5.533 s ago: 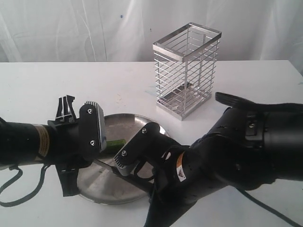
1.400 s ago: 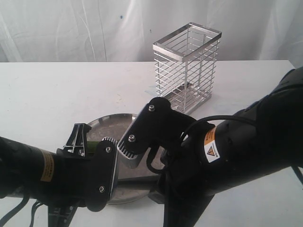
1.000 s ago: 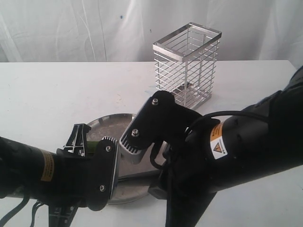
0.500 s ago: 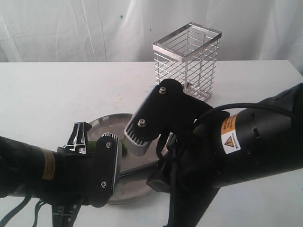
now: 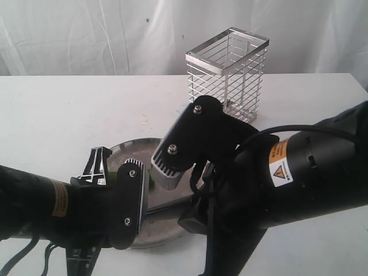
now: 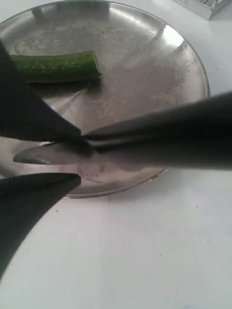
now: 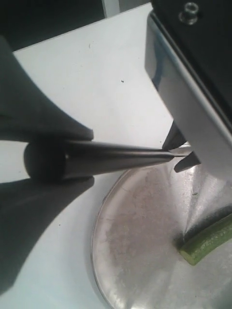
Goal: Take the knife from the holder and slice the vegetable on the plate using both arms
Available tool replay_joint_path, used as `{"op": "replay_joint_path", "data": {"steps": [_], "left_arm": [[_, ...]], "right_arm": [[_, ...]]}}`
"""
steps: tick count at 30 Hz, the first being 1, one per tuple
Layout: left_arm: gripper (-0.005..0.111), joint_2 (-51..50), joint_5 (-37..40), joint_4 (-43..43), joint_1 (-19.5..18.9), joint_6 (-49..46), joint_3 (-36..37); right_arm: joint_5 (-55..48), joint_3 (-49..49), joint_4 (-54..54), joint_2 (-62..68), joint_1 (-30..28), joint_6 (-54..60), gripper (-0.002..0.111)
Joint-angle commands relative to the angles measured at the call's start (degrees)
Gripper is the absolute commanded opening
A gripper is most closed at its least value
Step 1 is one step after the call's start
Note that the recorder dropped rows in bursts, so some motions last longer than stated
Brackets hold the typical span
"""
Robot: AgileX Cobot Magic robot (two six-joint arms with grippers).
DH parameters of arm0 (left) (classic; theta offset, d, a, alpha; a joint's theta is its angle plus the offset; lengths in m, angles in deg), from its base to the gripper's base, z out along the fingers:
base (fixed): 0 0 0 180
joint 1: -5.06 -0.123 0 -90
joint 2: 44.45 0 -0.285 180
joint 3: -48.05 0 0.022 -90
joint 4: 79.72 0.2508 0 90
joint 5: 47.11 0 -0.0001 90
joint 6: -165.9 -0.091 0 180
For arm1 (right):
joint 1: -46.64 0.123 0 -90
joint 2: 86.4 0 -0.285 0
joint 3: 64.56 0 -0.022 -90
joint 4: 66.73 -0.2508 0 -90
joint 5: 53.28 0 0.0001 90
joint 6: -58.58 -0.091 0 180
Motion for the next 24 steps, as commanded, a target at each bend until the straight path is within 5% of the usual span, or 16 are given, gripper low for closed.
{"op": "replay_joint_path", "data": {"steps": [1,5,11,24], "left_arm": [[0.029,-0.3,0.0,-0.8,0.3,0.5,0.5],[0.026,-2.0,-0.1,-0.8,0.3,0.5,0.5],[0.000,-3.7,-3.8,-0.8,0.3,0.4,0.5],[0.000,-3.2,0.5,0.1,0.3,0.1,0.5]], "right_arm": [[0.9,-0.5,-0.5,-1.1,-0.3,0.7,0.000],[0.9,-0.5,-0.6,-1.4,-0.3,0.7,0.000],[0.5,-0.5,-0.8,-1.4,-0.3,0.7,0.000],[-2.9,-0.5,-0.1,-1.4,-0.3,0.7,0.000]]}}
